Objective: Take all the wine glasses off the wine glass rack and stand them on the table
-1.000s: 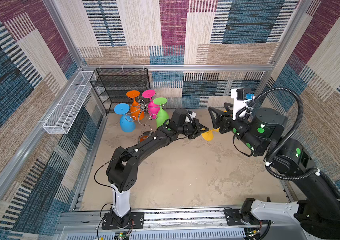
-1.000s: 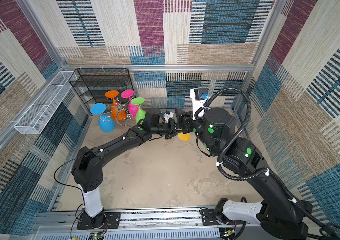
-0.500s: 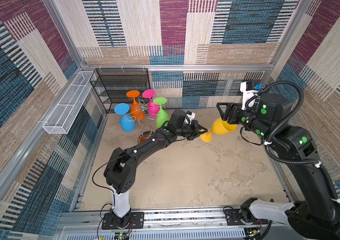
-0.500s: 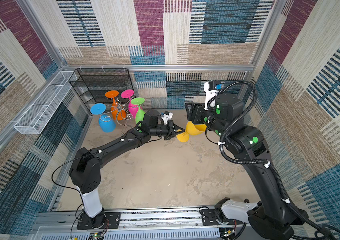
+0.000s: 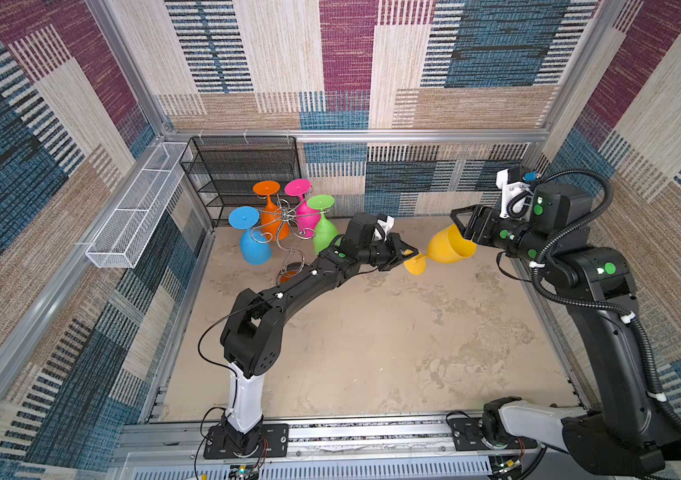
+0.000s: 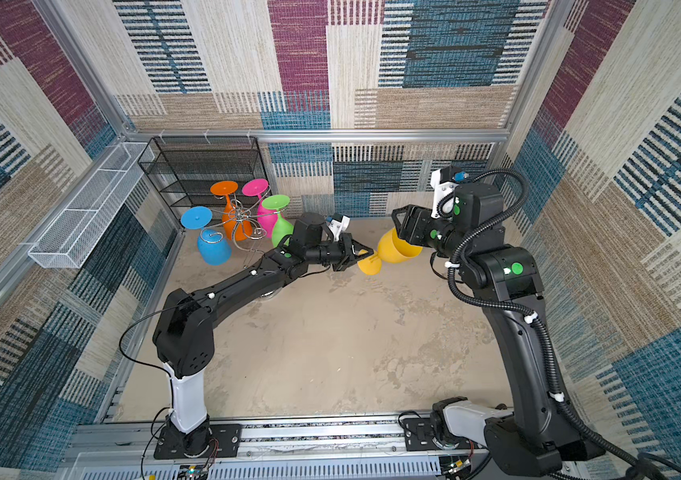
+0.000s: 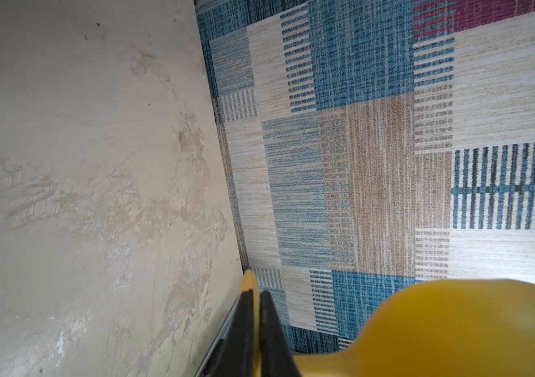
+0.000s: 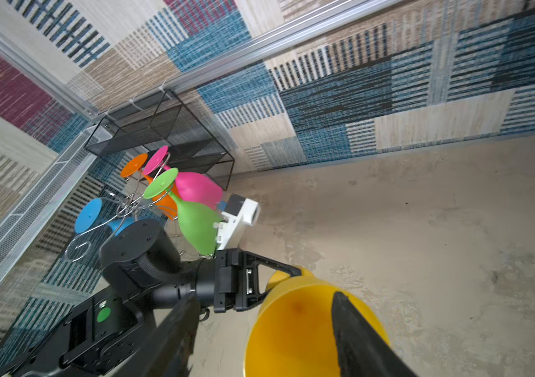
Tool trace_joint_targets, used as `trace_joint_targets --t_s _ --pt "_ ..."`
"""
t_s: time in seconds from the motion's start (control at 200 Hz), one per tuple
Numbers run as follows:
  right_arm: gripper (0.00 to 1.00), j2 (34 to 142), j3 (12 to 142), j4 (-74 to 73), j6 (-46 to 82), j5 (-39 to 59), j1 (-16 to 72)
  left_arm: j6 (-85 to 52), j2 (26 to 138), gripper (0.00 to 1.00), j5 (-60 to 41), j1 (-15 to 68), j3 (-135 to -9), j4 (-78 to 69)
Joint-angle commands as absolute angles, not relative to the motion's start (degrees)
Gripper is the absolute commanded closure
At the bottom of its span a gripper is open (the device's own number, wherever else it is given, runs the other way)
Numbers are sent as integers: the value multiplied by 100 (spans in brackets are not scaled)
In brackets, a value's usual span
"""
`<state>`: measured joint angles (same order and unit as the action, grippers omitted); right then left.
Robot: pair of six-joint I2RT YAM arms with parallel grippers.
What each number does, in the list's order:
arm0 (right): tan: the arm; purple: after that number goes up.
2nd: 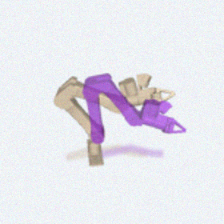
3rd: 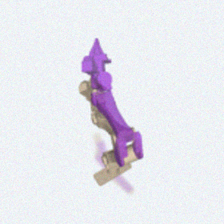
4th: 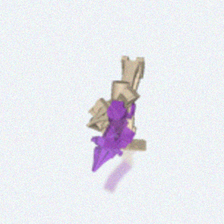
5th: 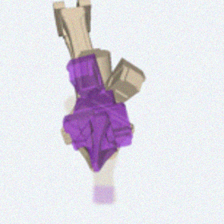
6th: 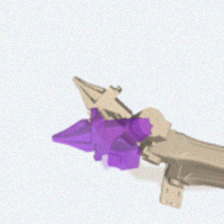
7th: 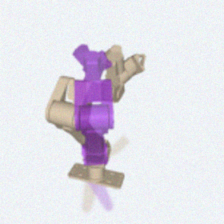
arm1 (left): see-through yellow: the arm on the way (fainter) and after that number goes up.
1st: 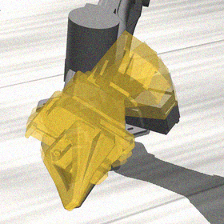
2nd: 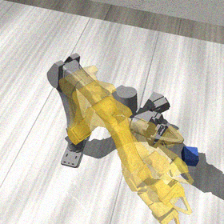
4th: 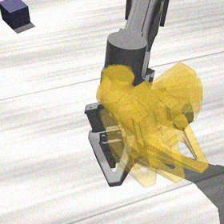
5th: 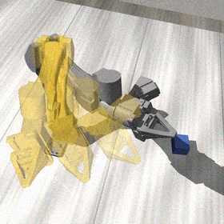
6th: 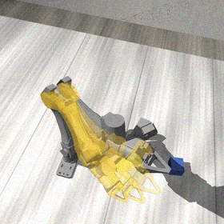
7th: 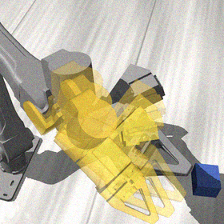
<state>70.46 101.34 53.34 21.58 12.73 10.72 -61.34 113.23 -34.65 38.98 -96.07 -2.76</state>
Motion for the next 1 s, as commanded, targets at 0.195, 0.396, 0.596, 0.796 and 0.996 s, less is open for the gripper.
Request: trace_joint_targets --t_s 0.195,0.396,0.596,0.796,0.996 --pt "36 7100 9914 4813 2205 2713 104 -5636 11655 100 -3096 3815 -10103 65" --pt "39 7132 9809 4668 2292 3354 -444 -5408 11834 100 -2951 3764 -10491 404" --pt "42 7070 9682 4660 2298 3574 -474 -5274 12035 100 -2831 3731 -10834 646" --pt "49 6920 9394 4601 2271 3615 -472 -5373 12242 100 -2780 3700 -11116 745" --pt "51 6876 9247 4622 2198 3635 -395 -5405 12364 100 -2749 3700 -11302 869"
